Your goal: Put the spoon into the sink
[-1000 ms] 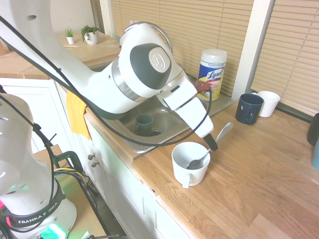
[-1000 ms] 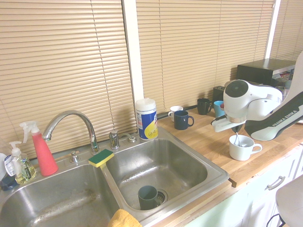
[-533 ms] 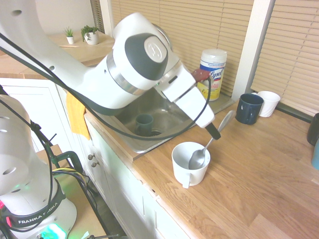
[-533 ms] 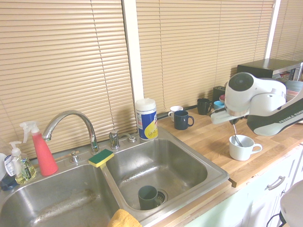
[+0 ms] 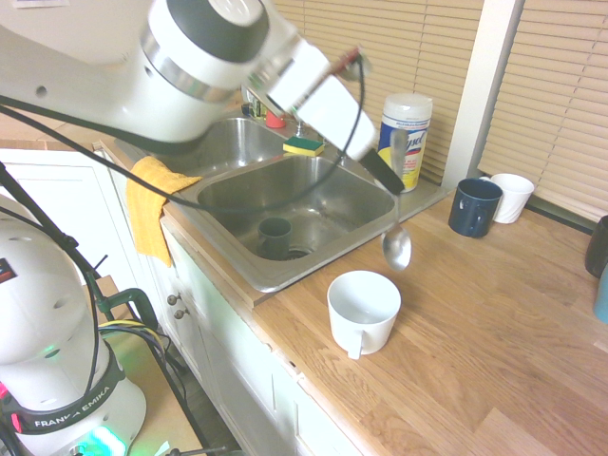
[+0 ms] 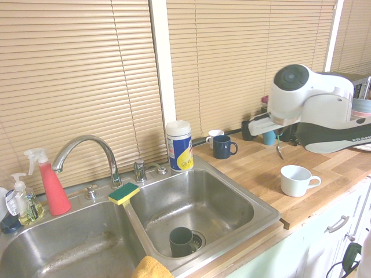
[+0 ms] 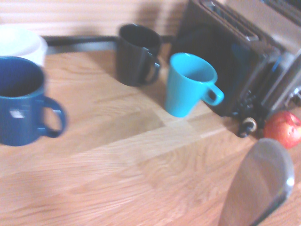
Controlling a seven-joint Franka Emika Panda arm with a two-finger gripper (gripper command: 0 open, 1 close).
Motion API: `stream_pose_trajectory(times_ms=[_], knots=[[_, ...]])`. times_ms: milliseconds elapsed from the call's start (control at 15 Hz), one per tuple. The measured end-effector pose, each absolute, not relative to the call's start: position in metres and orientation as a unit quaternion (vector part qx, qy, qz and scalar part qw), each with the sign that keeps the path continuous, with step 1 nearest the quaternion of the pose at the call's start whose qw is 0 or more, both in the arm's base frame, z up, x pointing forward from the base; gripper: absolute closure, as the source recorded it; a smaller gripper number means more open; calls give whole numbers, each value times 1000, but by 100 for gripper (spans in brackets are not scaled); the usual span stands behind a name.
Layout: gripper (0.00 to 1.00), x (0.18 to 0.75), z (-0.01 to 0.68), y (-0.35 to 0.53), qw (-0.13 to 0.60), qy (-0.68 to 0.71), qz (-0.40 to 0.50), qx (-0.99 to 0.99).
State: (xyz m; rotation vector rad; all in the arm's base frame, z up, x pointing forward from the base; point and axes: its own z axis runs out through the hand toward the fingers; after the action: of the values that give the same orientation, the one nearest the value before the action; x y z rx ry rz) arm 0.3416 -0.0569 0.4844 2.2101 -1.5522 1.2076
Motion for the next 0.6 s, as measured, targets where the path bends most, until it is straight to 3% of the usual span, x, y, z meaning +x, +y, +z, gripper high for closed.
stream_pose_trajectory(times_ms=[200,600], knots=[[100,342,479,-2,99,-489,408,764],[100,377,398,107,135,-419,385,811]])
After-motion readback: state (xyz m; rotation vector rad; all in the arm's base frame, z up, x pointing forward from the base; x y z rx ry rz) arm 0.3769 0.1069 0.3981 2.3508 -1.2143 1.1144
